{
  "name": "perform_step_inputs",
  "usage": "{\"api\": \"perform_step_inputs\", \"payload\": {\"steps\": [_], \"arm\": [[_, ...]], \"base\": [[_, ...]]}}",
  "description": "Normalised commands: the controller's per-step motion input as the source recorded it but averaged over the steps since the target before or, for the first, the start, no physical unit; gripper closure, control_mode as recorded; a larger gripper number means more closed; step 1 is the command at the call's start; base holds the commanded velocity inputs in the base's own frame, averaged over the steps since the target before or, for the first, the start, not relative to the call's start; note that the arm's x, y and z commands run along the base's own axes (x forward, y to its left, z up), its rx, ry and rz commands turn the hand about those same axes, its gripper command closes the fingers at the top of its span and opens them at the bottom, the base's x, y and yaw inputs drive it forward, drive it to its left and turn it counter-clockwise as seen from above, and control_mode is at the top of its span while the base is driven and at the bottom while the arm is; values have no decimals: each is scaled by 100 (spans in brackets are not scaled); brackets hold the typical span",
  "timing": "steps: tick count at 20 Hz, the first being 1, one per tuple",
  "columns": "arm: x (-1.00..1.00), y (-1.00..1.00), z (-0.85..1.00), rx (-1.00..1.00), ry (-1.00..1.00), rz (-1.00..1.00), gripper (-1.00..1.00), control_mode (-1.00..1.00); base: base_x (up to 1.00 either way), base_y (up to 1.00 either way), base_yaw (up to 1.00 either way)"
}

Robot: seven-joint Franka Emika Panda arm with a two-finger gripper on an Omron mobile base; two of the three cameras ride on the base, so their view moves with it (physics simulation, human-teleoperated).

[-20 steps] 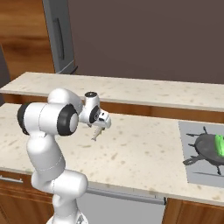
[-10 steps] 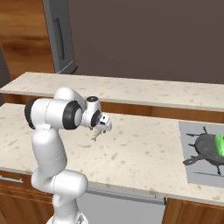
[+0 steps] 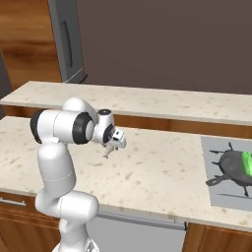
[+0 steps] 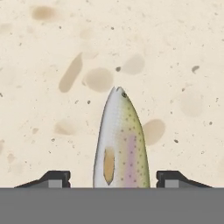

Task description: Place both pans onto different burners. Then place the corn and the fish on different pans.

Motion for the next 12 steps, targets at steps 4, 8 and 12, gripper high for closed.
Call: {"api": "perform_step_inputs", "payload": {"steps": [4,8,12], "arm": [[0,0,0,0,0,0,100,-100],[0,0,0,0,2,0,100,-100],[0,0,38,0,0,0,100,-100]], "base": [[0,0,0],[0,0,0],[0,0,0]]}}
